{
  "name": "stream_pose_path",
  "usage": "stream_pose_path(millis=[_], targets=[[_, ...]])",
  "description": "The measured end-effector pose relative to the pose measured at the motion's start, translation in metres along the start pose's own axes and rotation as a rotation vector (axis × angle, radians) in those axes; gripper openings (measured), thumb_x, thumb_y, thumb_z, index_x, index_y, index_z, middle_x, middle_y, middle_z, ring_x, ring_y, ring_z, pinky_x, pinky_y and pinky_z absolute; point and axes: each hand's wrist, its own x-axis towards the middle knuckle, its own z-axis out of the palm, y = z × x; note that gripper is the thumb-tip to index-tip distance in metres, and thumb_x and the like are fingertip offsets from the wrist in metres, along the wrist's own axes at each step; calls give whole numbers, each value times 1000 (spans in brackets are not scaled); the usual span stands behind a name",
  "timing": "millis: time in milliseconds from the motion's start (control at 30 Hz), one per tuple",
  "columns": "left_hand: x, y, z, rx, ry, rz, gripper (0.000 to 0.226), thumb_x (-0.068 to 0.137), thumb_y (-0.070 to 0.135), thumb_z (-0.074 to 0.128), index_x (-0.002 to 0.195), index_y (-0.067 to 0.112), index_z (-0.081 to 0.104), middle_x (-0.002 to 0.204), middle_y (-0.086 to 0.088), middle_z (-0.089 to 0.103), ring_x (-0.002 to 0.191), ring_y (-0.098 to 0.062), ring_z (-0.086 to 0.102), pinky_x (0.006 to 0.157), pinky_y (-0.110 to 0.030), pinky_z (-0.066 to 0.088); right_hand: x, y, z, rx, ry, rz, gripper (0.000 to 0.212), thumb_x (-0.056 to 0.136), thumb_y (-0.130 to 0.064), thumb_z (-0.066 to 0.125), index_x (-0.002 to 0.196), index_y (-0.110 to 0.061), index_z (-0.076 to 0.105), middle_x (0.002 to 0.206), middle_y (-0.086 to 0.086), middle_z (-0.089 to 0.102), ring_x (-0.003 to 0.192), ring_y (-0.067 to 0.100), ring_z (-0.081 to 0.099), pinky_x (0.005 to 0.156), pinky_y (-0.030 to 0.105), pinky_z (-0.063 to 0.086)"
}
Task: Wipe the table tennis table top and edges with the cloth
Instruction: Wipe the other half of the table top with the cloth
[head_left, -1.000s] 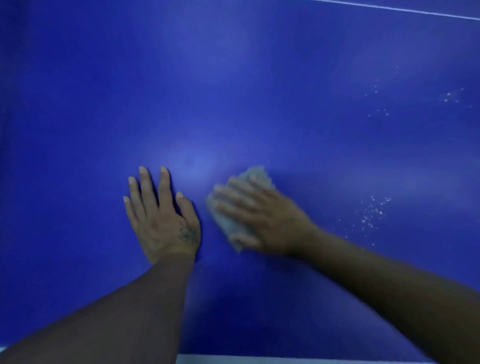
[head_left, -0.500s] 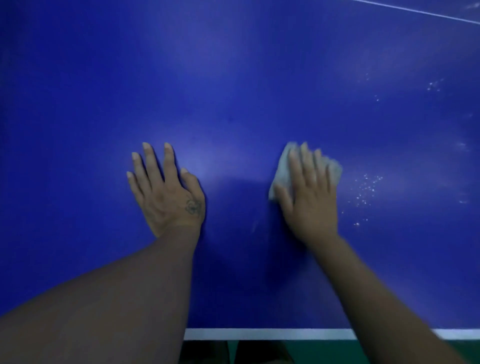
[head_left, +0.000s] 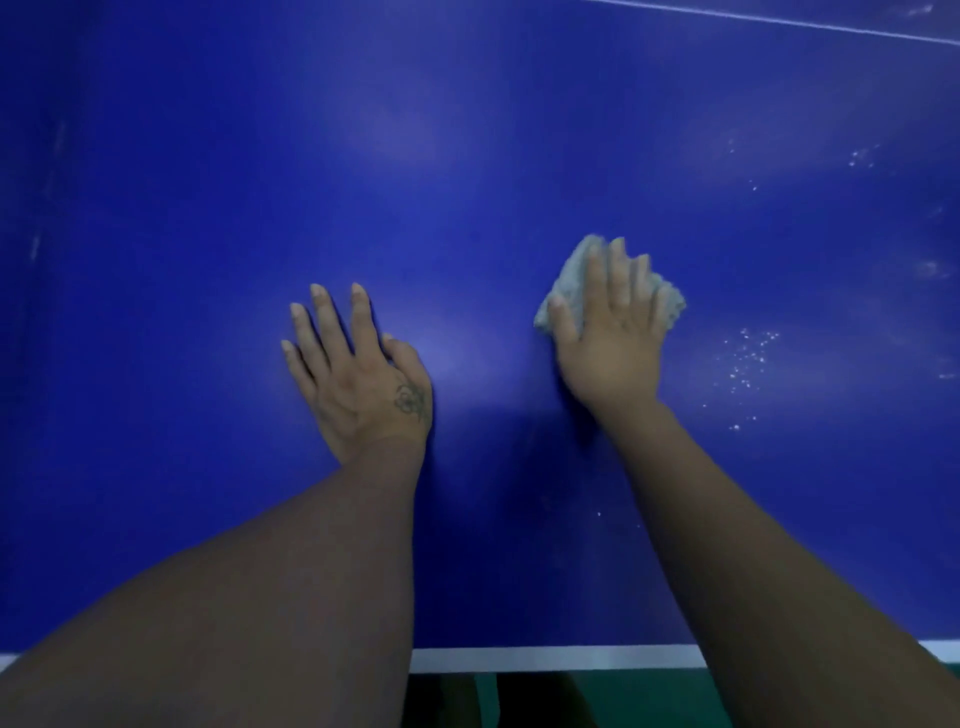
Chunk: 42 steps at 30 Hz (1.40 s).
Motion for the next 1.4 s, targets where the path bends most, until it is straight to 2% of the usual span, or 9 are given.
stream_pose_path(millis=[100, 167, 267, 433, 600, 800, 967, 1133, 1400], targets=[[0, 1, -9, -44, -59, -21, 59, 106, 25, 45, 165, 20, 42, 179, -9, 22, 167, -30, 12, 136, -50, 3, -67, -15, 11, -66, 16, -259, 69, 112, -50, 38, 170, -18, 20, 178, 4, 15, 166, 31, 10, 132, 57, 12], [-2, 0, -16, -102, -107, -13, 56, 108, 26, 42, 164, 20, 46, 179, -7, 23, 168, -27, 10, 136, -48, 0, -123, -9, 18, -71, -28, -363, 70, 112, -51, 39, 171, -19, 20, 179, 3, 14, 166, 28, 8, 131, 58, 16], [-17, -12, -23, -149, -177, 95, 54, 109, 24, 41, 162, 18, 48, 178, -7, 24, 168, -26, 11, 136, -47, 4, -190, 11, 21, -87, -72, -459, 69, 112, -52, 40, 171, -21, 20, 179, 2, 12, 166, 29, 9, 130, 59, 21], [-108, -54, -43, 57, -221, 185, 59, 112, 33, 35, 170, 22, 31, 180, -7, 15, 168, -30, 8, 135, -53, 11, -205, 27, 15, -127, -136, -542, 72, 111, -56, 40, 171, -23, 18, 179, -1, 11, 166, 26, 9, 130, 59, 22], [-125, -63, -35, 167, -233, 184, 65, 108, 39, 31, 172, 24, 24, 181, -7, 13, 168, -32, 6, 135, -54, 8, -140, 21, 17, -108, -110, -531, 71, 111, -55, 40, 171, -22, 20, 179, 0, 13, 166, 25, 7, 132, 57, 16], [-130, -61, -36, 161, -214, 190, 65, 109, 39, 31, 172, 24, 25, 181, -7, 11, 168, -31, 5, 135, -56, 9, -31, 7, 2, -98, -91, -476, 69, 111, -54, 37, 170, -23, 21, 178, 0, 15, 166, 27, 10, 133, 52, 8], [-131, -61, -36, 163, -178, 184, 63, 110, 39, 34, 171, 25, 27, 181, -6, 14, 168, -30, 7, 135, -55, 10, 38, 43, -17, -24, -85, -195, 72, 111, -57, 33, 172, -24, 14, 180, 1, 9, 166, 30, 4, 133, 54, 3], [-129, -63, -36, 132, -146, 198, 62, 110, 38, 34, 170, 23, 31, 180, -7, 17, 167, -31, 10, 135, -55, 10, -34, 47, -12, 1, 0, -60, 71, 111, -56, 30, 172, -22, 13, 180, 3, 10, 166, 30, 6, 133, 54, 3], [-127, -64, -35, 142, -138, 199, 62, 110, 39, 34, 170, 24, 32, 180, -7, 17, 167, -31, 9, 135, -55, 10, -241, 73, 12, -64, -64, -314, 72, 110, -54, 40, 171, -22, 20, 179, -1, 13, 166, 27, 8, 132, 58, 16]])
